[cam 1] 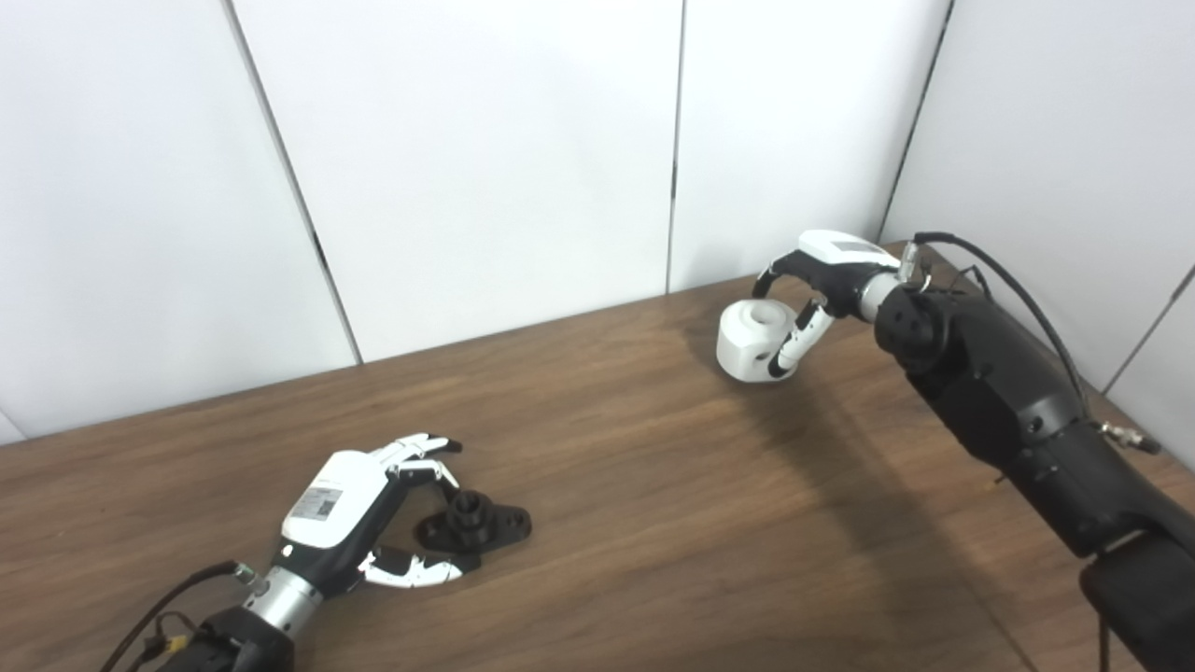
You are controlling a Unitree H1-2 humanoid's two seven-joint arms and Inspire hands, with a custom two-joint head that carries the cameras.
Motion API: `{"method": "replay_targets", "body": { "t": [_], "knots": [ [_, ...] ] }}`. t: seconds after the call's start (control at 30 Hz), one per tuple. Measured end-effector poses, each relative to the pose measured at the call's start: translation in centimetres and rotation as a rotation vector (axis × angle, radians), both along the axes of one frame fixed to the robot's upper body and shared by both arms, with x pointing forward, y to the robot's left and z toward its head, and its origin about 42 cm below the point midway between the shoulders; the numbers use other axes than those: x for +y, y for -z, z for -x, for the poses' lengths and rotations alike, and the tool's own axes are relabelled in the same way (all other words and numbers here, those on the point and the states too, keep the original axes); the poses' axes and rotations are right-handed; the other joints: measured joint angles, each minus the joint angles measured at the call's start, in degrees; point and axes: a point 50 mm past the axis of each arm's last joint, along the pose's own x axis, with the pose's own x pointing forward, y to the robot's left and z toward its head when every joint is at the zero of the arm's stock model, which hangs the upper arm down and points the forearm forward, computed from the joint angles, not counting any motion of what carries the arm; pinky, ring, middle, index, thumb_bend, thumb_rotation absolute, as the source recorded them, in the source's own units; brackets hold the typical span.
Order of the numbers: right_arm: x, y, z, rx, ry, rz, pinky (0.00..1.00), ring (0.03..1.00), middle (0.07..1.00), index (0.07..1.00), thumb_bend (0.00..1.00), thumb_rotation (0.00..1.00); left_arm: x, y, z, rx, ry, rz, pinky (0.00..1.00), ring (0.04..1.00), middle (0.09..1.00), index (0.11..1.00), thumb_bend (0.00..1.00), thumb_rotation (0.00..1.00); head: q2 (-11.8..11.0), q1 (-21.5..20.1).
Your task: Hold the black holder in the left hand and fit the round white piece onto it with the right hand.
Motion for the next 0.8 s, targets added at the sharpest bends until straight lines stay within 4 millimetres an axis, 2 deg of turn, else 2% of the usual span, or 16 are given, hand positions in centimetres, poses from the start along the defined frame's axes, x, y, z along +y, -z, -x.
{"method": "replay_targets", "body": {
  "t": [0.47, 0.5, 0.53, 0.57, 0.8],
  "knots": [
    [0.20, -0.28, 0.15, -0.008, -0.011, 0.002, 0.81, 0.843, 0.818, 0.595, 0.85, 0.15, 0.63, -0.25, 0.21, 0.004, 0.004, -0.016, 0.71, 0.861, 0.836, 0.530, 0.95, 0.25, 0.62, 0.17],
    [0.24, -0.28, 0.17, -0.010, -0.014, 0.003, 0.82, 0.838, 0.811, 0.544, 0.69, 0.15, 0.63, -0.25, 0.21, 0.003, 0.004, -0.016, 0.71, 0.860, 0.835, 0.531, 0.95, 0.25, 0.62, 0.17],
    [0.26, -0.27, 0.18, -0.012, -0.019, 0.005, 0.82, 0.835, 0.807, 0.512, 0.59, 0.14, 0.63, -0.25, 0.21, 0.003, 0.005, -0.017, 0.70, 0.860, 0.835, 0.531, 0.95, 0.26, 0.62, 0.17],
    [0.28, -0.26, 0.19, -0.015, -0.025, 0.007, 0.82, 0.830, 0.800, 0.500, 0.56, 0.14, 0.63, -0.25, 0.21, 0.003, 0.005, -0.017, 0.71, 0.861, 0.836, 0.531, 0.94, 0.26, 0.62, 0.17],
    [0.30, -0.03, 0.35, -0.057, -0.053, 0.019, 0.81, 0.803, 0.749, 0.483, 0.52, 0.13, 0.66, -0.26, 0.21, 0.003, 0.003, -0.016, 0.71, 0.861, 0.837, 0.526, 0.95, 0.25, 0.79, 0.17]
  ]
}}
